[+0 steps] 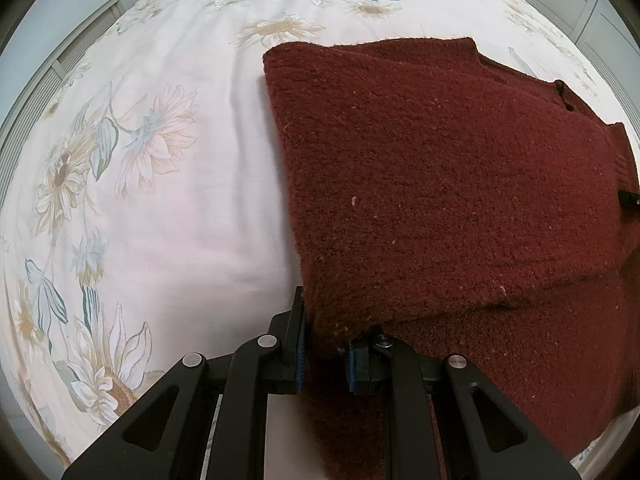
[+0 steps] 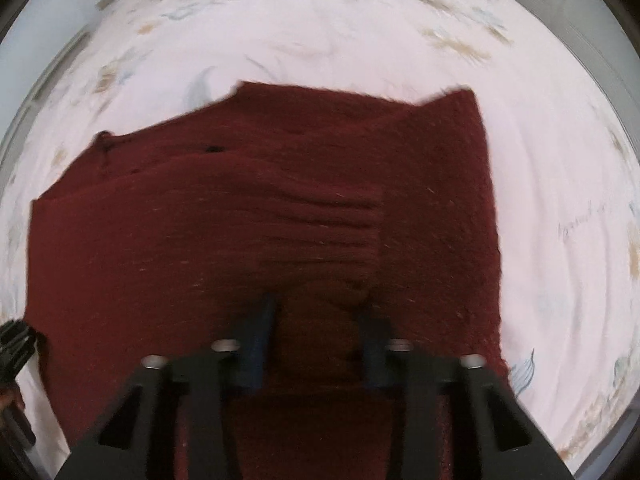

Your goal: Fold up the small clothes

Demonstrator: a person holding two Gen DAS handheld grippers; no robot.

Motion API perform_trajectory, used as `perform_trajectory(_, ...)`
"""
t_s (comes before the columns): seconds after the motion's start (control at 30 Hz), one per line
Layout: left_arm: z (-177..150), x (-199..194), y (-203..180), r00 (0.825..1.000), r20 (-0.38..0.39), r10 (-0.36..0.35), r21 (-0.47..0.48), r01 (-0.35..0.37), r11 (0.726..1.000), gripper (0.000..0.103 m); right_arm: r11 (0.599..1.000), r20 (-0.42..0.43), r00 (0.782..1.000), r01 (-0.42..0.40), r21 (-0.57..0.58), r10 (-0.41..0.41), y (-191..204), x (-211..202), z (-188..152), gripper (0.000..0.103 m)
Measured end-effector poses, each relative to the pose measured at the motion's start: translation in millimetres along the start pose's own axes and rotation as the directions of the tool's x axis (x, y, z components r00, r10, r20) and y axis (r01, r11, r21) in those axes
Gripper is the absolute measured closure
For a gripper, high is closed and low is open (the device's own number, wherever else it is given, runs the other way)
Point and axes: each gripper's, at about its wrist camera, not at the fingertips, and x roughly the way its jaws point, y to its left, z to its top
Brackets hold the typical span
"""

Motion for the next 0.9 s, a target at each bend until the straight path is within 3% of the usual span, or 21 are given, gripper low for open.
perform_trajectory(0.03, 0, -1, 0, 1.0, -0.001, 0.001, 0.002, -0.001, 1.0, 0.089, 1.0, 0.011, 1.0, -0.01, -0.008, 0.01, 2, -4, 0, 0.08)
perform_trajectory(0.27, 1, -4, -3, 1.0, -0.007, 0.006, 0.009, -0.006, 1.0, 0.089, 0.97, 0.203, 0.97, 0.168, -0.175, -0.131, 24, -42, -11, 0.082)
perform_trajectory(0.47, 2, -3, -12, 1.0, -0.01, 0.027, 0.013, -0.027, 1.0, 0.089, 0.958, 0.142, 0.973, 0.207, -0.201, -0.18, 19, -3, -16, 0.081)
perform_trajectory(0.57, 1, -3, -14, 0.999, 0.002, 0.036, 0.01, -0.036, 0.999, 0.089, 0.965, 0.157, 0.973, 0.197, -0.172, -0.171, 15, -2, -19, 0.072)
perform_trajectory(0.7, -3, -6, -22, 0.999, 0.008, 0.052, 0.017, -0.052, 0.998, 0.088, 0.97, 0.176, 0.968, 0.204, -0.134, -0.179, 10, -16, -18, 0.05)
perform_trajectory(0.73, -2, -8, -23, 0.998, 0.0, 0.06, 0.01, -0.06, 0.998, 0.085, 0.972, 0.182, 0.967, 0.2, -0.123, -0.176, 10, -22, -17, 0.047)
perform_trajectory(0.8, -3, -19, -25, 0.998, 0.017, 0.053, -0.003, -0.053, 0.999, 0.07, 0.978, 0.198, 0.968, 0.18, -0.104, -0.157, 2, -39, -16, 0.027)
perform_trajectory(0.87, -5, -33, -26, 0.998, 0.044, 0.04, -0.015, -0.039, 0.999, 0.04, 0.985, 0.224, 0.967, 0.147, -0.087, -0.124, -2, -54, -15, 0.023)
perform_trajectory(0.9, -6, -43, -28, 0.997, 0.064, 0.03, -0.02, -0.029, 0.999, 0.036, 0.988, 0.235, 0.966, 0.129, -0.082, -0.107, -3, -63, -16, 0.022)
